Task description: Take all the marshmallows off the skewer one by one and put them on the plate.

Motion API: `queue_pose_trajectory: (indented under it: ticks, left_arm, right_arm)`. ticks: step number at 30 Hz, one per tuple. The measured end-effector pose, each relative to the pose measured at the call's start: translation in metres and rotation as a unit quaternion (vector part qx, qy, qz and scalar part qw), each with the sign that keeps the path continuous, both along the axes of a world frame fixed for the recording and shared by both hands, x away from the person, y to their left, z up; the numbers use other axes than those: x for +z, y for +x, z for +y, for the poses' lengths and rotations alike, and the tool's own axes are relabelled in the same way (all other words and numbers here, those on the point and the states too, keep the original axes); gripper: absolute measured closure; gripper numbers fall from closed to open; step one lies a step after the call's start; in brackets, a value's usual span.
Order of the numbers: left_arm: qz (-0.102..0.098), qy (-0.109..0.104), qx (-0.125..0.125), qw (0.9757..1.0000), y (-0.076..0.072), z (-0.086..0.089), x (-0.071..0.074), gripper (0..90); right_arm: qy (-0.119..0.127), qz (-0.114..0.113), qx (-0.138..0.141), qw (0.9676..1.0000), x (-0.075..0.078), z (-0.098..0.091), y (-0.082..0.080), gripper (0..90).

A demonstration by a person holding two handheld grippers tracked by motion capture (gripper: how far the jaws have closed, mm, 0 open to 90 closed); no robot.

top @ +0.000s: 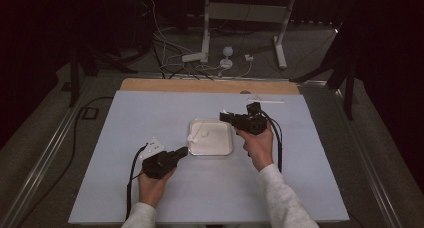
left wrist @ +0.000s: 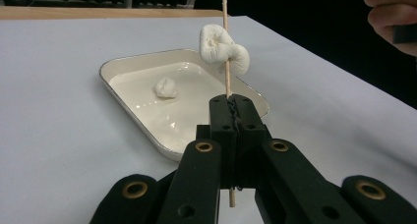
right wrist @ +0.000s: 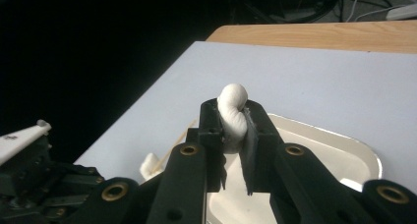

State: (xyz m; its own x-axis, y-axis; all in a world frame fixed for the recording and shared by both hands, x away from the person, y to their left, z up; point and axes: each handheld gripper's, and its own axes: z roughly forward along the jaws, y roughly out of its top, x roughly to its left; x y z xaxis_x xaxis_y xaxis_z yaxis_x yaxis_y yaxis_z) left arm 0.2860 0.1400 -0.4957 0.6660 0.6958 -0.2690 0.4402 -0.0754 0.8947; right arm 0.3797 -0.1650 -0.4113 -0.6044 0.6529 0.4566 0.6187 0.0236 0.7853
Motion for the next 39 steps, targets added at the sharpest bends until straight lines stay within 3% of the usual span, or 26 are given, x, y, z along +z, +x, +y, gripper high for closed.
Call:
queue_pose_trajectory:
  ticks: [4, 11, 22, 28, 35, 37, 39]
  left_arm:
    - [0.0, -0.003, 0.004, 1.0, 0.0, 0.002, 0.0, 90.0]
    - [0.002, -0.011, 0.01, 0.9999, 0.001, 0.004, 0.0, 90.0]
    - [0.003, -0.015, 0.011, 0.9998, 0.001, 0.006, 0.0, 90.0]
    - [0.003, -0.016, 0.01, 0.9998, 0.001, 0.005, 0.0, 90.0]
    - [0.003, -0.016, 0.01, 0.9998, 0.001, 0.006, 0.0, 90.0]
    - [0.003, -0.016, 0.01, 0.9998, 0.001, 0.006, 0.0, 90.0]
    - [0.003, -0.017, 0.009, 0.9998, 0.001, 0.006, 0.0, 90.0]
  right_arm:
    - [-0.009, -0.01, 0.002, 0.9999, -0.001, 0.002, 0.0, 80.2]
    - [-0.033, -0.01, -0.002, 0.9994, -0.008, 0.005, 0.001, 79.7]
    - [-0.061, -0.001, -0.008, 0.9981, -0.02, 0.007, 0.005, 79.2]
    - [-0.093, 0.008, -0.013, 0.9956, -0.035, 0.01, 0.007, 78.8]
    - [-0.114, 0.024, -0.014, 0.9931, -0.05, 0.013, 0.009, 77.1]
    - [-0.12, 0.027, -0.013, 0.9924, -0.054, 0.014, 0.009, 75.7]
    - [-0.127, 0.032, -0.019, 0.9912, -0.059, 0.016, 0.01, 64.8]
